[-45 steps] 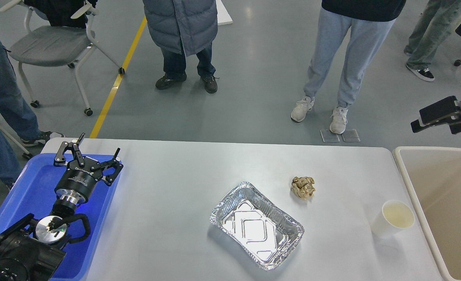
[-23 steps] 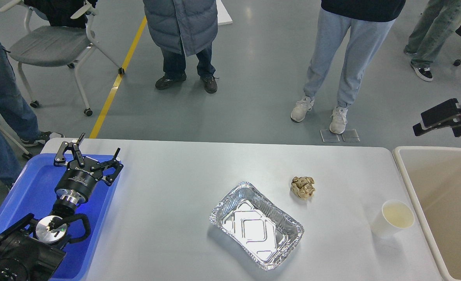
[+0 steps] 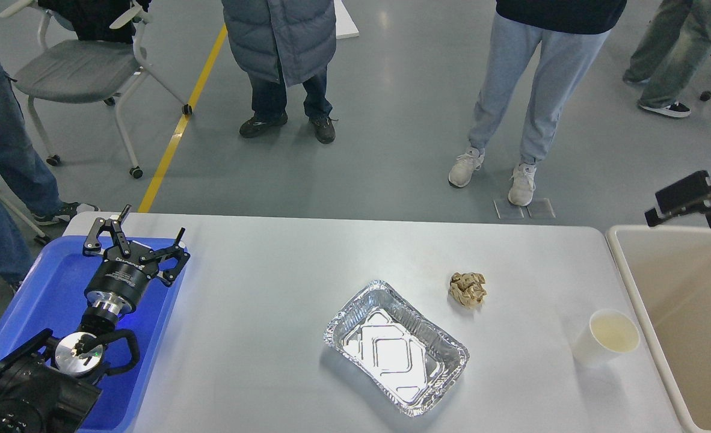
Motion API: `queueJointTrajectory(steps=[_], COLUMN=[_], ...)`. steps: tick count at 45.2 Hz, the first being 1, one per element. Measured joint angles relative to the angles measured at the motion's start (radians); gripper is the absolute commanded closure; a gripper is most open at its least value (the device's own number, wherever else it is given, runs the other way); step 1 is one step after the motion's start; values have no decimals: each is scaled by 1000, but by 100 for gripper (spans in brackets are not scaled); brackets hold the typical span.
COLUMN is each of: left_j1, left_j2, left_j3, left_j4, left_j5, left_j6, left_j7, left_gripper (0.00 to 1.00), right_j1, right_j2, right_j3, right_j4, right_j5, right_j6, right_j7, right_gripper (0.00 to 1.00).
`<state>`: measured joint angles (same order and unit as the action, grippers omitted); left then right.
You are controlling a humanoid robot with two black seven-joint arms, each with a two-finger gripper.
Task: Tidy desktop
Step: 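Lower the right gripper toward the small white paper cup, then close the right gripper around the white paper cup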
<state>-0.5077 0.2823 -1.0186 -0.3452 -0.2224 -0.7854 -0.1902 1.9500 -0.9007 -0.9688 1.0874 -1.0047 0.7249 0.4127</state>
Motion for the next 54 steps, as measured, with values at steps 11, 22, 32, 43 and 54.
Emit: queueJointTrajectory(steps=[11, 22, 32, 43, 54], left_j1=[0, 0, 0, 0, 0], left_j2=[0, 0, 0, 0, 0], left_j3=[0, 0, 0, 0, 0], left_j4=[0, 0, 0, 0, 0], left_j5=[0, 0, 0, 0, 0], left_j6=[0, 0, 0, 0, 0], left_j7=[0, 0, -1, -1, -1], left_gripper=[0, 0, 0, 0, 0], right_j1=[-174, -354, -488, -575, -641], right_j2=[-15, 2, 56, 96, 137], right_j3=[11, 60, 94, 116, 130], right_j4=[-34, -78, -169, -214, -241], right_j5=[-6, -3, 18, 33, 45], right_j6=[-115, -225, -286, -325, -355], right_j7=[2, 2, 4, 4, 4], right_gripper=[0, 0, 0, 0, 0])
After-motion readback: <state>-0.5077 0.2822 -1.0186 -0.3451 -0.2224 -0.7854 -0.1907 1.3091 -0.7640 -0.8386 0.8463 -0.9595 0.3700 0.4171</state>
